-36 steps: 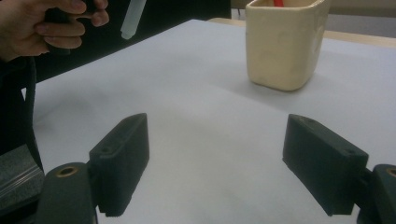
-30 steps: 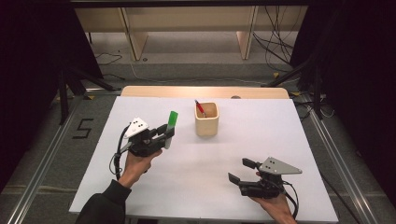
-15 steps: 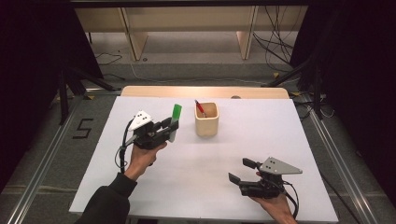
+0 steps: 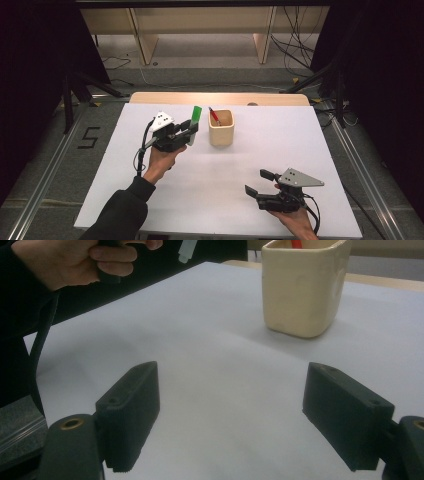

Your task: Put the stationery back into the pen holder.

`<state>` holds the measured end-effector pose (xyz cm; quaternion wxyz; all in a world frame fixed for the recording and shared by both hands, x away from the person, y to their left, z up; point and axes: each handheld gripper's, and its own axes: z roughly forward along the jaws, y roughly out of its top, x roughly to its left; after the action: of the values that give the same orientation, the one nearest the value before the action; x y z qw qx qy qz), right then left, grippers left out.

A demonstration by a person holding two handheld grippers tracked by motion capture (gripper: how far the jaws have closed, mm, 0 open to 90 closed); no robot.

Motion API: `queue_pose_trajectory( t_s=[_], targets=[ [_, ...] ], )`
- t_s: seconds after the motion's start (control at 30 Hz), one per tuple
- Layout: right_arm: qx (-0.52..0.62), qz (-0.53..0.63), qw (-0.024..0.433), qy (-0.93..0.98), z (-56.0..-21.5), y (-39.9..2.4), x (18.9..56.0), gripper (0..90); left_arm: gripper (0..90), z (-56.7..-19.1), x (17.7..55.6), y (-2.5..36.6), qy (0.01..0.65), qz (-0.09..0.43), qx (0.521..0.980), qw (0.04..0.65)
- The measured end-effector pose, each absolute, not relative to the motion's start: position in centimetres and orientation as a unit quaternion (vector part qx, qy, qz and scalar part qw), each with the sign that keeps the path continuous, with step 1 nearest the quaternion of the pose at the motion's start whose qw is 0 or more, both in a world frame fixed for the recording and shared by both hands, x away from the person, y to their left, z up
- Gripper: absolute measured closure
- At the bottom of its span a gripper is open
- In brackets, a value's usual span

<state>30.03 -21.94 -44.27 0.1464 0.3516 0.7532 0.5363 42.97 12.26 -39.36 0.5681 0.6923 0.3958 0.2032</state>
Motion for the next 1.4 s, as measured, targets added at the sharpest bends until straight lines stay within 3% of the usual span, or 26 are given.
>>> queue_pose_trajectory(
  t_s=[1.4],
  targets=[
    [0.348, 0.537, 0.145, 0.755, -44.3, -22.0, 30.0, 23.3, 66.2, -38.1, 48.7, 6.3, 0.395, 0.209, 0.693, 0.566]
  ],
)
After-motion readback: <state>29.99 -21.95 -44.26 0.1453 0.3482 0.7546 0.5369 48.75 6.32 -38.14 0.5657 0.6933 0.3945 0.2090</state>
